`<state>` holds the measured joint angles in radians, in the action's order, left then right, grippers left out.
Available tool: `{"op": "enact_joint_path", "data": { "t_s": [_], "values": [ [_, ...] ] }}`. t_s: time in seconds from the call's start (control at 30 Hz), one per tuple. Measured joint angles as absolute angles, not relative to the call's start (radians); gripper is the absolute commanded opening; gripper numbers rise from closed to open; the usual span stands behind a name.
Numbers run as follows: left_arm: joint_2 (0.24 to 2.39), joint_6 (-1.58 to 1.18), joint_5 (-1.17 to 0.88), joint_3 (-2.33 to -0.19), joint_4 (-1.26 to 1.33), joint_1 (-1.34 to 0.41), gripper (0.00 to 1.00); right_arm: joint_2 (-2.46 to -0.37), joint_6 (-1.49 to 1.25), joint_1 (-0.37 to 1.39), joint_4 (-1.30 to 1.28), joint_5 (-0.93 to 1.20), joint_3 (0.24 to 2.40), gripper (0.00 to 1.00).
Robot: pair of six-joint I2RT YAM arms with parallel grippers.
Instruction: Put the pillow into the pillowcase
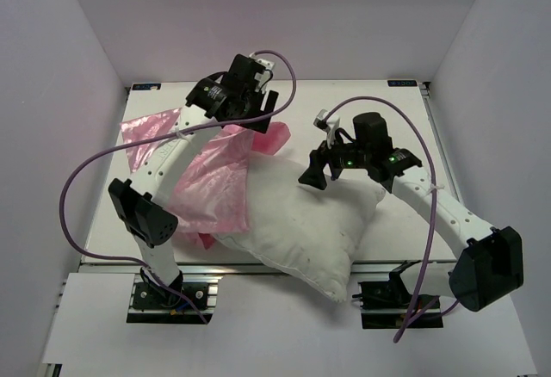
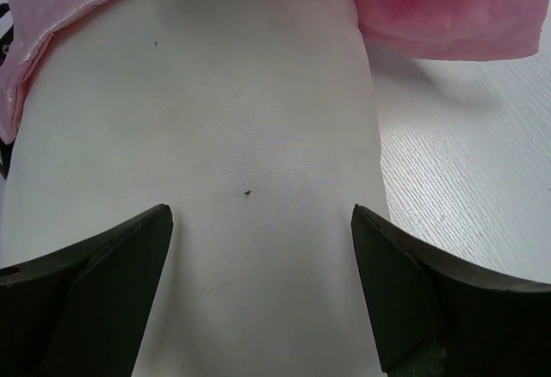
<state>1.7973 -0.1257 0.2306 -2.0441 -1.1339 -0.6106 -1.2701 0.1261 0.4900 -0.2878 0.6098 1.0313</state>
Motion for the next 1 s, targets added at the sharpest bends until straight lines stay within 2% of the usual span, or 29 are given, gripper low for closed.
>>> {"op": "enact_joint_path", "data": {
  "t_s": [0.27,0.33,0.37,0.4,0.5,0.57,0.67,0.7,0.73,0.77,0.8,0.83,1.0],
  "values": [
    [1.804,-0.092,0.308,-1.937,-1.150,-0.619,0.76,-1.365,0.075,0.490,-0.293,0.612,1.042,0.89],
    [1.805,-0.092,0.307,-1.878,-1.150,-0.619,0.66,-1.404,0.047,0.492,-0.299,0.617,1.063,0.89],
    [1.805,-0.094,0.307,-1.852,-1.147,-0.619,0.59,-1.420,0.032,0.494,-0.299,0.618,1.076,0.89],
    [1.805,-0.094,0.306,-1.825,-1.145,-0.619,0.40,-1.435,0.021,0.496,-0.300,0.622,1.092,0.89],
    [1.805,-0.103,0.305,-1.777,-1.148,-0.619,0.00,-1.477,-0.014,0.514,-0.312,0.617,1.146,0.89],
    [1.805,-0.109,0.307,-1.772,-1.156,-0.619,0.00,-1.505,-0.028,0.540,-0.318,0.603,1.172,0.88],
    [1.805,-0.130,0.301,-1.795,-1.168,-0.619,0.00,-1.551,-0.046,0.588,-0.319,0.587,1.182,0.64],
    [1.806,-0.140,0.289,-1.819,-1.177,-0.619,0.00,-1.575,-0.056,0.606,-0.322,0.584,1.182,0.48],
    [1.806,-0.155,0.268,-1.853,-1.183,-0.619,0.00,-1.597,-0.062,0.619,-0.321,0.583,1.183,0.38],
    [1.806,-0.169,0.247,-1.891,-1.185,-0.619,0.00,-1.621,-0.071,0.631,-0.320,0.584,1.184,0.16],
    [1.806,-0.186,0.219,-1.938,-1.185,-0.619,0.00,-1.645,-0.082,0.641,-0.318,0.587,1.188,0.05],
    [1.805,-0.204,0.188,-1.985,-1.180,-0.618,0.00,-1.663,-0.093,0.647,-0.315,0.589,1.194,0.00],
    [1.762,-0.306,0.019,-2.101,-1.106,-0.618,0.00,-1.716,-0.193,0.657,-0.296,0.617,1.264,0.00]
  ]
}}
